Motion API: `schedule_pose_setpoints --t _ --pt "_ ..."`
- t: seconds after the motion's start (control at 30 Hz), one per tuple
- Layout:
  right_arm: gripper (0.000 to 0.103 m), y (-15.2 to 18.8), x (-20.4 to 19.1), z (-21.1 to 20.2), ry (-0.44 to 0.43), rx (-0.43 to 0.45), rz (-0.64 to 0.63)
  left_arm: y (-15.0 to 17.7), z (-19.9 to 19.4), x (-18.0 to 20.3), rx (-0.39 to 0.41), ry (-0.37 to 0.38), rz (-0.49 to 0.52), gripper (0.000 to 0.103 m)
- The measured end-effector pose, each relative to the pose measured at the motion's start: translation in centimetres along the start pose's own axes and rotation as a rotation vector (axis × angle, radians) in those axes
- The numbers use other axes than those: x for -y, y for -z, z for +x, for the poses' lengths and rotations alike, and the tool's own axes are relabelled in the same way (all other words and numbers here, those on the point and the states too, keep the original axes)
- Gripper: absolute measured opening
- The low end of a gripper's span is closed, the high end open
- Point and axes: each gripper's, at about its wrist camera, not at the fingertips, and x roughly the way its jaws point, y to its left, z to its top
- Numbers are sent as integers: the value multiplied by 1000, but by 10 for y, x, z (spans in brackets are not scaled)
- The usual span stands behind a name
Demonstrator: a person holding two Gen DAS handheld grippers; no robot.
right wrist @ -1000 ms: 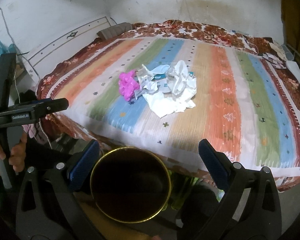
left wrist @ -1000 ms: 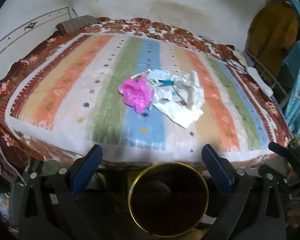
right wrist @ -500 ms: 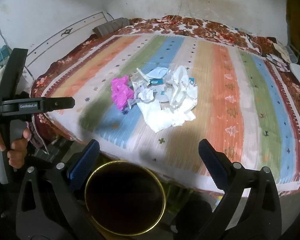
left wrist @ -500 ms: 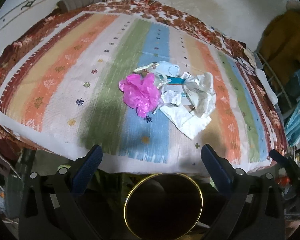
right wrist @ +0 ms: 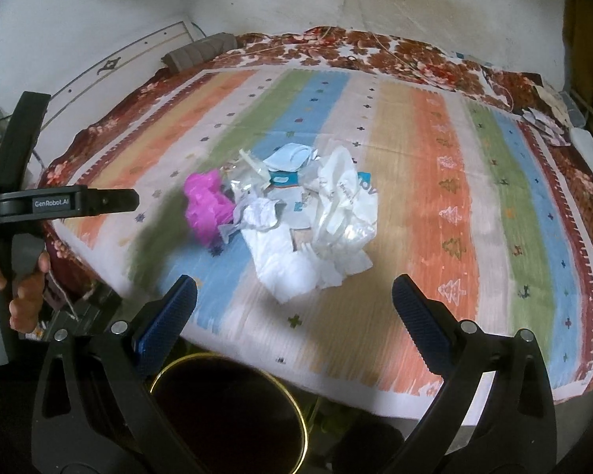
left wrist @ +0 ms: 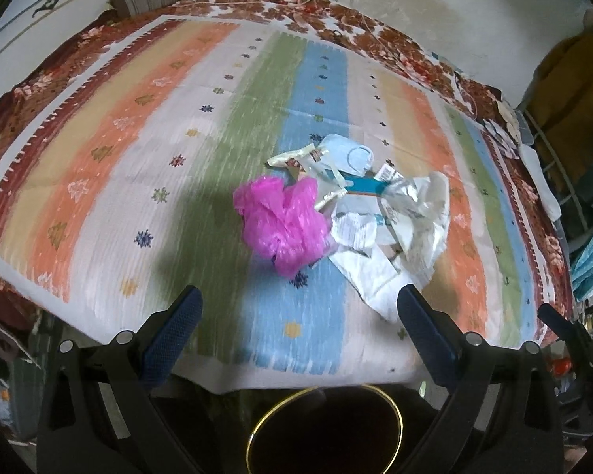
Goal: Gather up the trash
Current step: 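Grasp the pink plastic bag with the left tool while the right tool grasps the white plastic bag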
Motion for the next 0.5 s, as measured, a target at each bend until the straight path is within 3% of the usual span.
schedule_pose_setpoints --t 0.5 --pt "87 -33 20 68 45 -49 25 -38 58 -14 -46 14 -65 87"
